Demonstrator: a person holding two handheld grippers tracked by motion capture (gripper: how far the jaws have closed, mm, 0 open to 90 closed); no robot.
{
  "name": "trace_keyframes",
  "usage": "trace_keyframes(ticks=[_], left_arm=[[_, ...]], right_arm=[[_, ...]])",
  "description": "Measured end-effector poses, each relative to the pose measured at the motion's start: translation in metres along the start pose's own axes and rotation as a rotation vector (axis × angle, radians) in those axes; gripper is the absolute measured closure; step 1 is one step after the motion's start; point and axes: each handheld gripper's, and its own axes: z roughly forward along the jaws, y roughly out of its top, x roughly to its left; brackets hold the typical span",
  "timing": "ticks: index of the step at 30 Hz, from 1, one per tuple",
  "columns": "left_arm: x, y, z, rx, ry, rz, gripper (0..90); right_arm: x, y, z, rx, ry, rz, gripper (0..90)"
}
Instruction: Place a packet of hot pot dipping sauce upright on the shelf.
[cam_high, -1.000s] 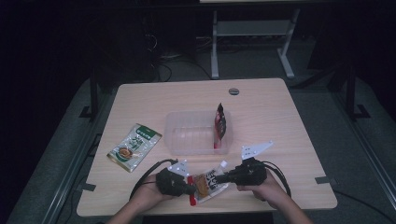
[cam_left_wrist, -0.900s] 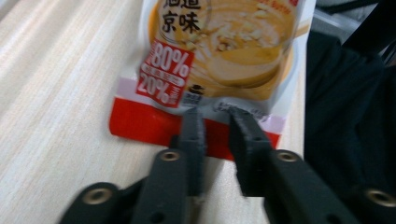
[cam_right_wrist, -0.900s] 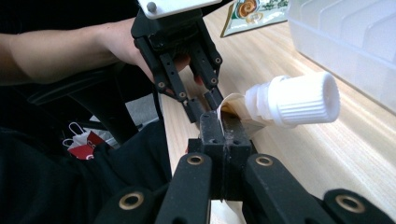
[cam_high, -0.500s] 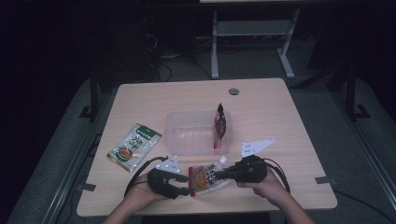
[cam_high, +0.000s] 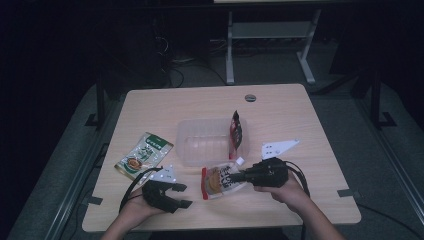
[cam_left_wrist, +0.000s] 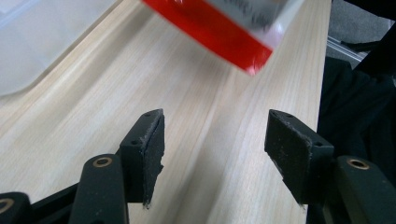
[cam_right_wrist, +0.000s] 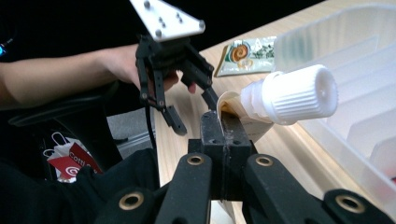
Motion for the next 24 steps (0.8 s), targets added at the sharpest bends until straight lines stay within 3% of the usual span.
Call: trace_keyframes(ticks=[6,14,24], left_arm=[[-0.001,-0.004,0.000,0.001,-0.002,-0.016,35.5],[0.002,-0.006,-0.001,0.018,0.004,-0.005,33.5],[0.002,-0.006,0.000,0.013,-0.002,-0.015,33.4]], right_arm=[[0.000,0.013,-0.005,-0.015,-0.008,-0.024,90.0],[-0.002,0.028,-0.013,-0.028,-0.041,-0.039,90.0],[-0.014,0.053,-0.028,-0.072,-0.095,-0.052,90.0]])
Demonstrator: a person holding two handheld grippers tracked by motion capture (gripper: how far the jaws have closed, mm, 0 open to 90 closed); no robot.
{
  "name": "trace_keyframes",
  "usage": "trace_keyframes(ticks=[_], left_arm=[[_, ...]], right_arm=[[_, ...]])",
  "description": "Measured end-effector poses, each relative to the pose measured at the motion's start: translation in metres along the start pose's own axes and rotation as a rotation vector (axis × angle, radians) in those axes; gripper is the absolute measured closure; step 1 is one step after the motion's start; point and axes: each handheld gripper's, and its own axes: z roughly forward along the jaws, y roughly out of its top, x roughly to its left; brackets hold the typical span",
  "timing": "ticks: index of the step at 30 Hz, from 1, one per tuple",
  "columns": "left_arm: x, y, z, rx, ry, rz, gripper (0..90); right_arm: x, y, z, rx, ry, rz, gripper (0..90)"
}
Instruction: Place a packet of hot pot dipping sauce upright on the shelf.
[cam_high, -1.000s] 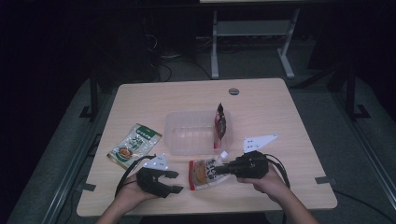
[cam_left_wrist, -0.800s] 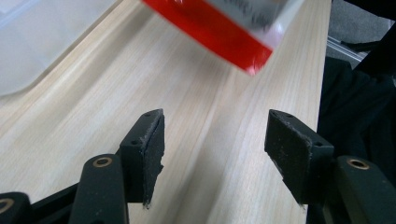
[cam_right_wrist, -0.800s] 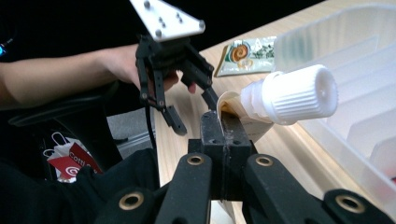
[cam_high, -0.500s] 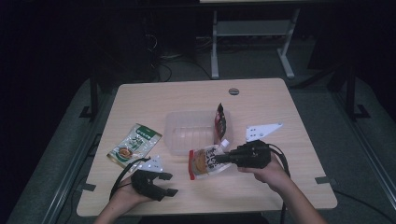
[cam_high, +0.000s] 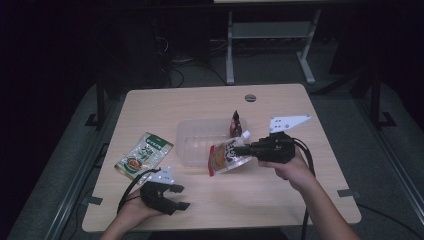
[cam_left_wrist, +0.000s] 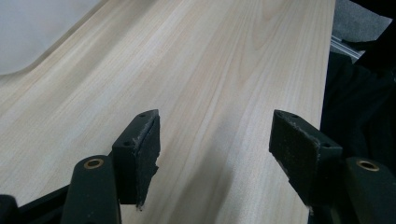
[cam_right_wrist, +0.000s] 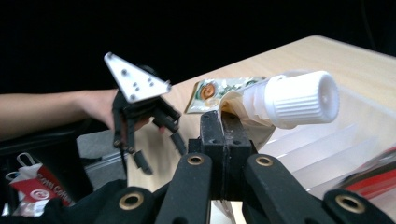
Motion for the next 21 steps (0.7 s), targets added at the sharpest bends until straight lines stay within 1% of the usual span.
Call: trace_keyframes(ticks=[2,3,5,6,7,8,10,12,13,14,17,19,21], left_arm=[[0.000,0.000,0.000,-0.001,-0.002,-0.002,33.4],[0.000,0.000,0.000,-0.001,-0.002,-0.002,33.5],[-0.001,-0.001,0.001,-0.004,-0.004,-0.007,33.6],[0.000,-0.001,0.001,0.005,-0.004,0.002,33.6],[0.000,-0.001,0.001,0.005,-0.004,0.002,33.6],[0.000,-0.001,0.001,0.010,-0.005,0.007,33.6],[0.001,0.000,0.001,0.014,-0.002,0.013,33.7],[0.001,0.000,0.001,0.016,-0.001,0.016,33.7],[0.001,0.000,0.001,0.020,-0.001,0.026,33.7],[0.001,0.000,0.001,0.021,0.000,0.028,33.7],[0.001,0.000,0.003,0.016,-0.006,0.016,33.7],[0.001,0.000,0.003,0.015,-0.006,0.017,33.6],[0.001,0.000,0.003,0.018,-0.007,0.022,33.6]], right_arm=[[-0.005,0.005,-0.002,-0.012,-0.006,0.002,90.0],[-0.005,0.005,-0.002,-0.012,-0.006,0.002,90.0],[-0.012,0.012,-0.004,-0.024,-0.019,0.005,90.0],[-0.014,0.015,-0.004,-0.027,-0.023,0.007,90.0],[-0.014,0.015,-0.004,-0.027,-0.023,0.007,90.0],[-0.019,0.018,-0.005,-0.035,-0.028,0.003,90.0],[-0.025,0.021,-0.004,-0.037,-0.033,0.005,90.0],[-0.031,0.024,-0.003,-0.043,-0.040,0.010,90.0],[-0.034,0.025,-0.003,-0.044,-0.044,0.011,90.0],[-0.036,0.025,-0.003,-0.048,-0.047,0.012,90.0],[-0.043,0.027,-0.001,-0.055,-0.053,0.023,90.0],[-0.045,0.028,0.000,-0.059,-0.053,0.029,90.0],[-0.051,0.030,0.003,-0.057,-0.054,0.024,90.0]])
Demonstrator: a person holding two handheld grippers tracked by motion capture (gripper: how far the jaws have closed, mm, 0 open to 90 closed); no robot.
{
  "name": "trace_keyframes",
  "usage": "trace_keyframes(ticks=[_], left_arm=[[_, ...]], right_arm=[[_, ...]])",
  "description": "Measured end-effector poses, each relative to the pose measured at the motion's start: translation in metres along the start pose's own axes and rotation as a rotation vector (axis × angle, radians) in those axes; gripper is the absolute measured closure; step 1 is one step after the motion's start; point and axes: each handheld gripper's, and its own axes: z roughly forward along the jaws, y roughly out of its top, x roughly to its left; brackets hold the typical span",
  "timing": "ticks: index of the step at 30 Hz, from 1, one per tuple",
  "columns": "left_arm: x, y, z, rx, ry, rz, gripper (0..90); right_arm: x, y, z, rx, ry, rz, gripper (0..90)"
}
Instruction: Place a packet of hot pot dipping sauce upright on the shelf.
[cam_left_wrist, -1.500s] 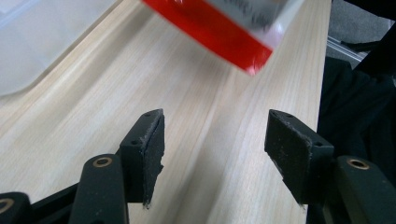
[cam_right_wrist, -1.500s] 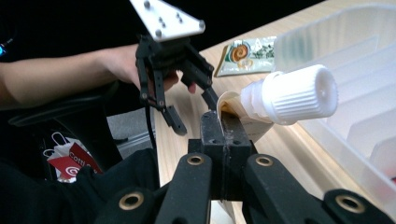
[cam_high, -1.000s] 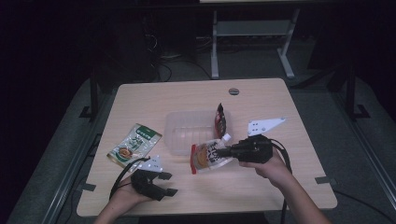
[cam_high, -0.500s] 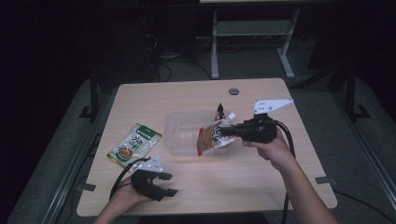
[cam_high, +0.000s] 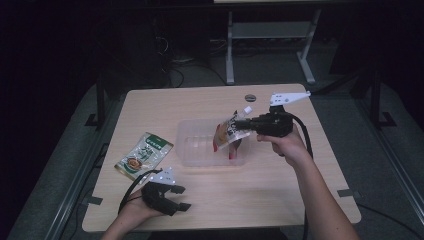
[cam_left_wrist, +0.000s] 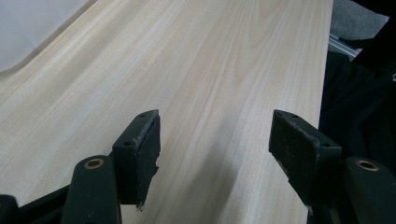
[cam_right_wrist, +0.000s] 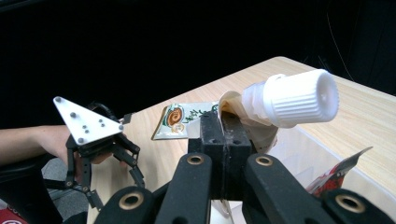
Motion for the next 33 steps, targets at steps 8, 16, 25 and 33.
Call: trace_keyframes(ticks=[8,16,25,33], left_arm=[[-0.001,0.000,0.001,0.002,-0.003,-0.006,33.6],[-0.001,-0.001,0.003,0.010,-0.006,-0.007,33.6],[-0.001,-0.001,0.003,0.010,-0.005,-0.007,33.6],[-0.002,-0.001,0.002,0.001,-0.006,-0.013,33.6]], right_arm=[[-0.010,0.002,0.010,0.013,-0.014,0.004,90.0],[-0.019,-0.004,0.016,0.060,-0.042,0.011,90.0],[-0.020,-0.007,0.023,0.089,-0.046,0.006,89.9],[-0.019,-0.012,0.034,0.144,-0.061,0.003,89.8]])
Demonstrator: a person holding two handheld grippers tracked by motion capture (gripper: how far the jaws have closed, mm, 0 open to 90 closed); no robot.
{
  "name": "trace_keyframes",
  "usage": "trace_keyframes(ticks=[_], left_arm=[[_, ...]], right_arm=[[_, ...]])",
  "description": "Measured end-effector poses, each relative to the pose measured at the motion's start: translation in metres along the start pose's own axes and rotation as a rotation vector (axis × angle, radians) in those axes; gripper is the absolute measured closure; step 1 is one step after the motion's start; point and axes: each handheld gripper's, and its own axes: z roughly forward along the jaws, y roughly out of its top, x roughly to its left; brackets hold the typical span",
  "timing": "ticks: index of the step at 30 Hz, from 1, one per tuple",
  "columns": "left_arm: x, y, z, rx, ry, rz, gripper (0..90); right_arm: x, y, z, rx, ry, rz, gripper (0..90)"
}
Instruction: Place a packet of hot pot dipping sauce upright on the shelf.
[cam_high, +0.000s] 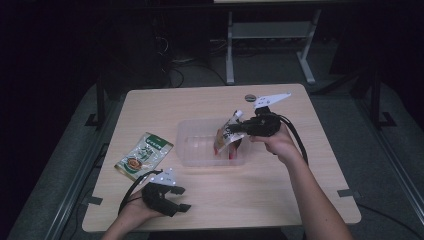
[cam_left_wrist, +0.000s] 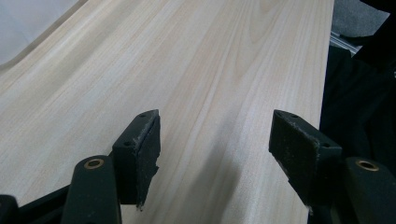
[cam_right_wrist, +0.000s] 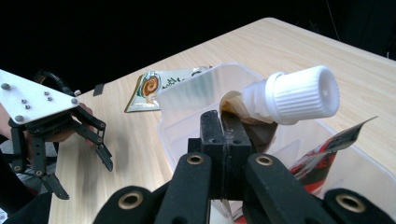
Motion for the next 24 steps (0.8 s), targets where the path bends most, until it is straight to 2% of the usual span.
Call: trace_keyframes(ticks=[9,13,20,24], left_arm=[[-0.001,0.000,0.001,0.005,-0.004,-0.002,33.6],[-0.002,0.000,0.003,0.007,-0.008,0.000,33.6],[-0.002,0.001,0.003,0.021,-0.009,0.007,33.6],[-0.002,0.000,0.003,0.012,-0.008,0.008,33.7]], right_arm=[[-0.002,-0.002,0.007,0.012,-0.010,0.016,89.6],[-0.003,-0.003,0.010,0.008,-0.012,0.040,89.1],[-0.003,-0.004,0.015,0.021,-0.021,0.040,88.0],[-0.001,-0.004,0.018,0.028,-0.027,0.035,87.1]])
